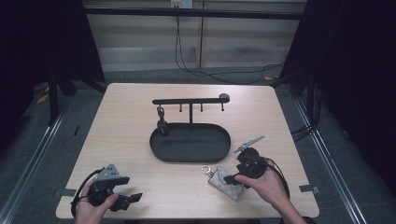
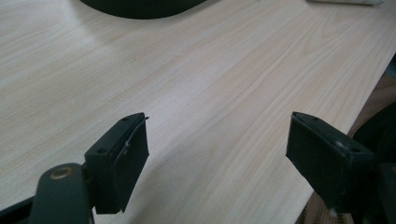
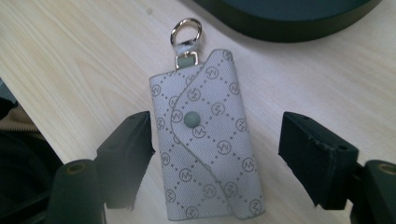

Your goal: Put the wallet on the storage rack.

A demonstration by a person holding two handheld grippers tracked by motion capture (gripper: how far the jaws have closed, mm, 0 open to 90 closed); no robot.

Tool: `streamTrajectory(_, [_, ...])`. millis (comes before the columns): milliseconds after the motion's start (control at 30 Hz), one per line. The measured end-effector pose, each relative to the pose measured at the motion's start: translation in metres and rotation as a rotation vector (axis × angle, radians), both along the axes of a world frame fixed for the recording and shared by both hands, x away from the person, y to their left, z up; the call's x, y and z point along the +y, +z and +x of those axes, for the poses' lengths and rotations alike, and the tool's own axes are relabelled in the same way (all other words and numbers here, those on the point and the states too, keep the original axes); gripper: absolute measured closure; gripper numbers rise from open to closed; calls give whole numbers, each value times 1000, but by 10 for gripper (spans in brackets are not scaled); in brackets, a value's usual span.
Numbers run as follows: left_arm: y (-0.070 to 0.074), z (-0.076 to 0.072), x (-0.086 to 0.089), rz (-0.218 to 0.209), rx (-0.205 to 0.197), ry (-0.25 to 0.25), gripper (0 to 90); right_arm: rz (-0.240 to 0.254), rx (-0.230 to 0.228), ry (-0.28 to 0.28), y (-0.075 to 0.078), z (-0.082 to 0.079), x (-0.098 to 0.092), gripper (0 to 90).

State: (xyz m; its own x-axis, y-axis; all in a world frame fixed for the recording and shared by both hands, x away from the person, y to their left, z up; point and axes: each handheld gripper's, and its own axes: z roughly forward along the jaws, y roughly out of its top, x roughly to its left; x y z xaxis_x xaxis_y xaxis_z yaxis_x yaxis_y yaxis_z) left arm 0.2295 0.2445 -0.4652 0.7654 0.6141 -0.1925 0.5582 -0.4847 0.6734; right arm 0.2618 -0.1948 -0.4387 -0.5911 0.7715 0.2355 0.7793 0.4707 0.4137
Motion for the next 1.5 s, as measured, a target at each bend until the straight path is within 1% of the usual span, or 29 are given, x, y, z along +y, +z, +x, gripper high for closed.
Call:
streamTrajectory(167, [-1,0,0,8,1,1,210,-37,36,23,-3,5,6,242])
streamTrajectory(267, [0,0,0,9,-1,4,210,-44,48,39,-4,7,11,244])
streamTrajectory(333, [-1,0,0,11,3,1,210,-60,63,47,-7,7,15,250])
streamTrajectory(433, [-1,0,0,11,2,5,210,-87,72,75,-11,9,20,260])
streamTrajectory(533, [-1,1,1,8,6,2,210,-101,84,86,-13,10,23,266])
streamTrajectory(633, [-1,1,0,15,9,-4,210,-110,97,90,-15,11,25,272])
streamTrajectory(700, [-1,1,0,22,6,-10,210,-130,95,101,-15,12,25,272])
streamTrajectory(767, [-1,1,0,17,8,-4,210,-141,97,104,-16,13,26,276])
streamTrajectory(867, [-1,0,0,17,10,-2,212,-152,107,114,-18,14,28,285])
streamTrajectory(1000, [-2,0,0,19,7,-2,213,-182,120,131,-22,16,32,288])
streamTrajectory(1133, [-1,0,0,16,9,-2,213,-205,131,151,-21,19,35,291])
streamTrajectory(1233, [-1,0,1,17,7,0,213,-217,137,156,-21,21,39,290])
streamTrajectory(1267, [-1,0,1,14,10,1,213,-219,127,162,-21,21,40,296])
streamTrajectory(1300, [-2,0,1,14,9,2,213,-225,131,163,-21,21,41,292])
streamTrajectory(1400, [-2,0,0,18,10,-2,213,-242,134,175,-24,21,43,274])
streamTrajectory(1500, [-2,0,0,22,8,0,213,-248,139,176,-25,21,45,269])
